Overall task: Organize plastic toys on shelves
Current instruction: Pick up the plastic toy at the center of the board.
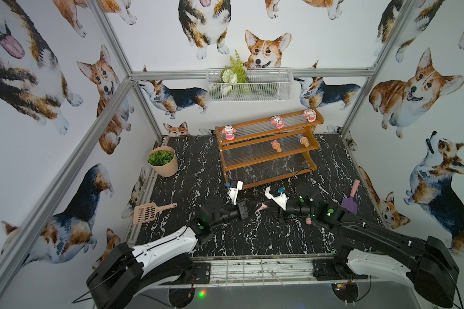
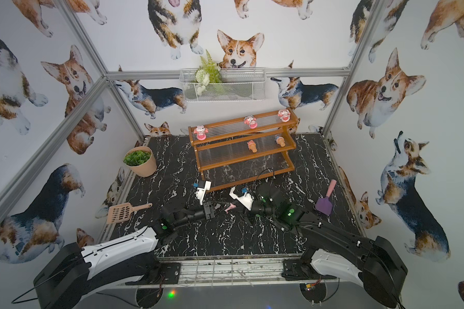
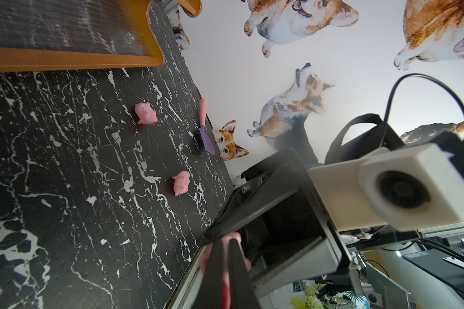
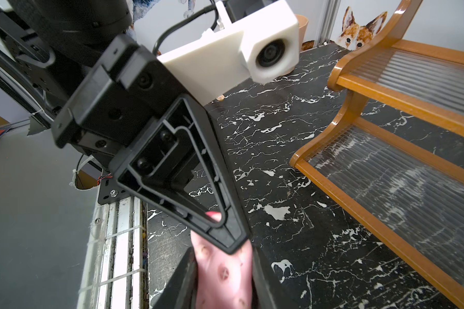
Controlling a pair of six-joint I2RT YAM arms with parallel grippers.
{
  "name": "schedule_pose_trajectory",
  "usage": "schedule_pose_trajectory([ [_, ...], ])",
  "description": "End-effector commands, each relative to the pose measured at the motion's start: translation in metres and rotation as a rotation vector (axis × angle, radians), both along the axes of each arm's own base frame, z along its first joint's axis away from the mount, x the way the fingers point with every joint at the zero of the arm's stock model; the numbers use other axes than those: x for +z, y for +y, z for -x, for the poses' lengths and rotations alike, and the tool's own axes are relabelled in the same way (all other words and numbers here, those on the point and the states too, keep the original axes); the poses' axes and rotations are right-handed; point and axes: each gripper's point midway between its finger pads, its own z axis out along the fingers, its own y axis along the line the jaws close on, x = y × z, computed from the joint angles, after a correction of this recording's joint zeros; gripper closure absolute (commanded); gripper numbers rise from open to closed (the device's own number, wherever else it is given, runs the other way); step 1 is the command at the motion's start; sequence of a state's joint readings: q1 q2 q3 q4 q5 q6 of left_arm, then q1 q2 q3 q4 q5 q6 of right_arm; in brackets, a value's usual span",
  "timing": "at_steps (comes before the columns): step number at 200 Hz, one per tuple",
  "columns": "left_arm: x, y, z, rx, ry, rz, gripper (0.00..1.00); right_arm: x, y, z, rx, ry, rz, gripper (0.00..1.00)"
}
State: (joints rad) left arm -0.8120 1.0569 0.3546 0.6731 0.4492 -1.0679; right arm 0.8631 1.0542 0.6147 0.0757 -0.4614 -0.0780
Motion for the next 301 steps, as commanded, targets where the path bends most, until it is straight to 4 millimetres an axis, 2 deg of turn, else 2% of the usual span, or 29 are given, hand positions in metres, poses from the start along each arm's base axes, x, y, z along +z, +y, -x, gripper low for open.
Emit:
schedule_pose_trajectory([
  [1,0.017,-0.001,0.000,-0.006,-0.043,0.038,1.00,0.008,0.001,-0.009,-0.046,-0.013,-0.014,0.54],
  [30,0.014,0.012,-0.015,0.058,-0.122,-0.045,1.00,0.006,-0.011,-0.012,-0.114,-0.002,-0.005,0.38],
  [34,0.014,0.015,-0.019,0.074,-0.143,-0.065,1.00,0.005,-0.014,-0.012,-0.131,0.000,-0.007,0.32],
  [50,0.017,0.029,-0.033,0.136,-0.242,-0.137,1.00,0.010,-0.027,-0.019,-0.238,0.024,-0.082,0.19],
  [63,0.023,0.038,-0.041,0.178,-0.363,-0.187,1.00,0.016,-0.041,-0.026,-0.345,0.090,-0.214,0.00],
  [84,0.044,0.041,-0.043,0.197,-0.620,-0.209,1.00,0.028,-0.059,-0.038,-0.435,0.326,-0.463,0.00],
  [100,0.064,0.037,-0.034,0.174,-0.841,-0.173,1.00,0.041,-0.061,-0.044,-0.390,0.569,-0.614,0.00],
  [126,0.088,0.033,-0.019,0.146,-1.146,-0.145,1.00,0.068,-0.040,-0.039,-0.200,0.894,-0.766,0.05],
  [129,0.090,0.033,-0.017,0.145,-1.175,-0.147,1.00,0.065,-0.036,-0.041,-0.191,0.946,-0.767,0.06],
  [139,0.096,0.033,-0.015,0.154,-1.267,-0.163,1.00,0.073,-0.029,-0.042,-0.132,1.060,-0.821,0.09],
  [151,0.102,0.035,-0.012,0.165,-1.373,-0.183,1.00,0.062,-0.012,-0.046,-0.123,1.235,-0.791,0.16],
  [166,0.111,0.037,-0.010,0.192,-1.462,-0.194,1.00,0.065,0.009,-0.037,-0.071,1.270,-0.750,0.17],
  [181,0.118,0.038,-0.010,0.202,-1.497,-0.201,1.00,0.081,0.022,-0.027,-0.003,1.248,-0.742,0.18],
  [214,0.118,0.039,-0.005,0.193,-1.519,-0.197,1.00,0.111,0.017,-0.021,0.046,1.203,-0.798,0.19],
  [239,0.118,0.039,-0.004,0.193,-1.550,-0.200,1.00,0.125,0.013,-0.018,0.068,1.226,-0.820,0.22],
  [271,0.124,0.039,-0.002,0.191,-1.598,-0.192,1.00,0.122,0.013,-0.019,0.054,1.323,-0.818,0.34],
  [301,0.126,0.044,0.003,0.188,-1.648,-0.199,1.00,0.110,0.009,-0.022,0.005,1.386,-0.832,0.35],
])
